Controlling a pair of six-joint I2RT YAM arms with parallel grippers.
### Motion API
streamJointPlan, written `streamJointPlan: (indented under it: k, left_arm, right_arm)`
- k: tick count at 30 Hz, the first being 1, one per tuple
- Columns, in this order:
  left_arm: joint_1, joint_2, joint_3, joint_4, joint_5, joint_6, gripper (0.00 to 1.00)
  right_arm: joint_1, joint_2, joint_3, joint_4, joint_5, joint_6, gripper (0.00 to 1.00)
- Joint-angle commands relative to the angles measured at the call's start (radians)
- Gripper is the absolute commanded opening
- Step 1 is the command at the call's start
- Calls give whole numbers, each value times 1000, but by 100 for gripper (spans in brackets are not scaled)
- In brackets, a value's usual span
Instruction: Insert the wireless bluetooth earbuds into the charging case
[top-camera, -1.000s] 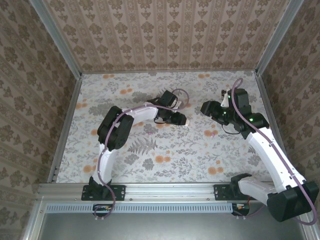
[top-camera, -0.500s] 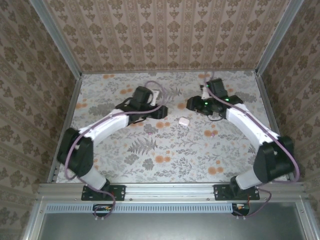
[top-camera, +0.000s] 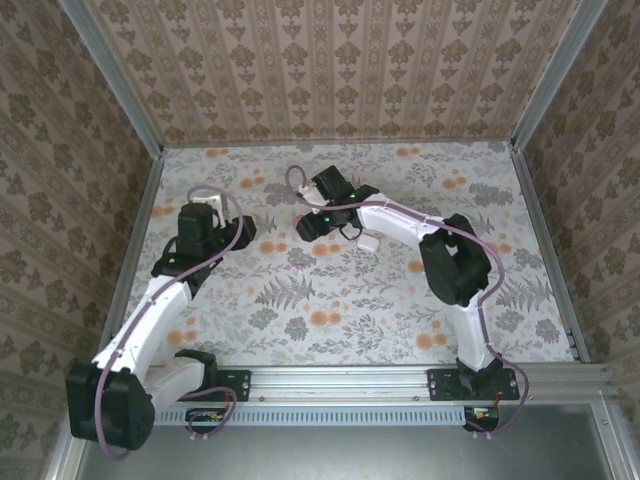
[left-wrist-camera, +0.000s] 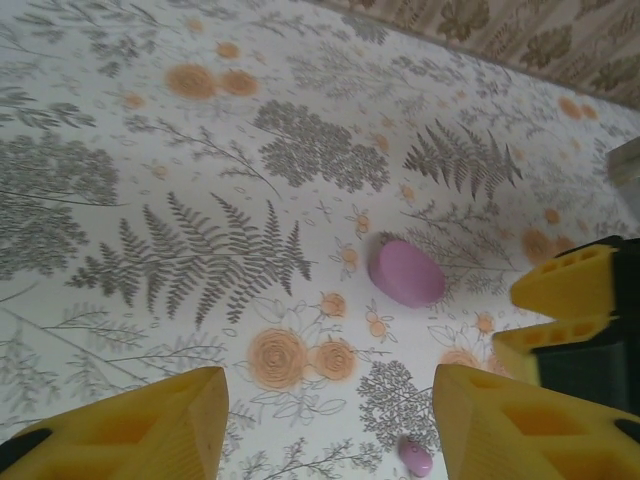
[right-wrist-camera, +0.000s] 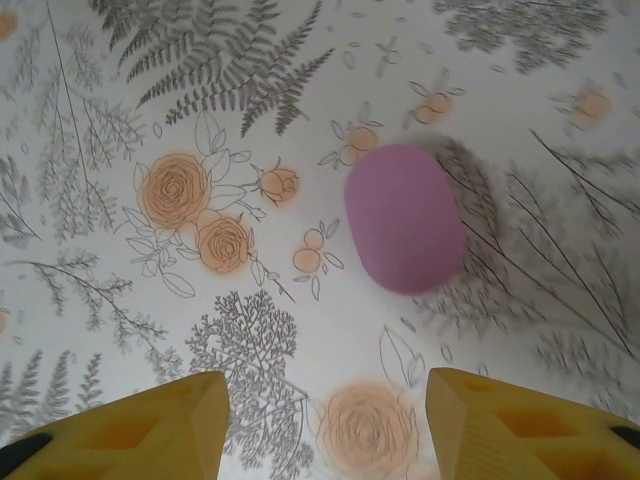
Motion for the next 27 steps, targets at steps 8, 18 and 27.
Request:
streamJointPlan:
  k: [8,18,27]
  left_arm:
    - [59,-64,-42,-17,18,15,57]
    - [63,-37,-53,36,38,-24,55]
    - [64,-77,-49,62,36,-38,55]
  right_arm:
    - [0,214,259,-149,78,-262,65]
    - [1,299,344,-237,37,-302,63]
    - [-7,360,413,-250,1,-302,57]
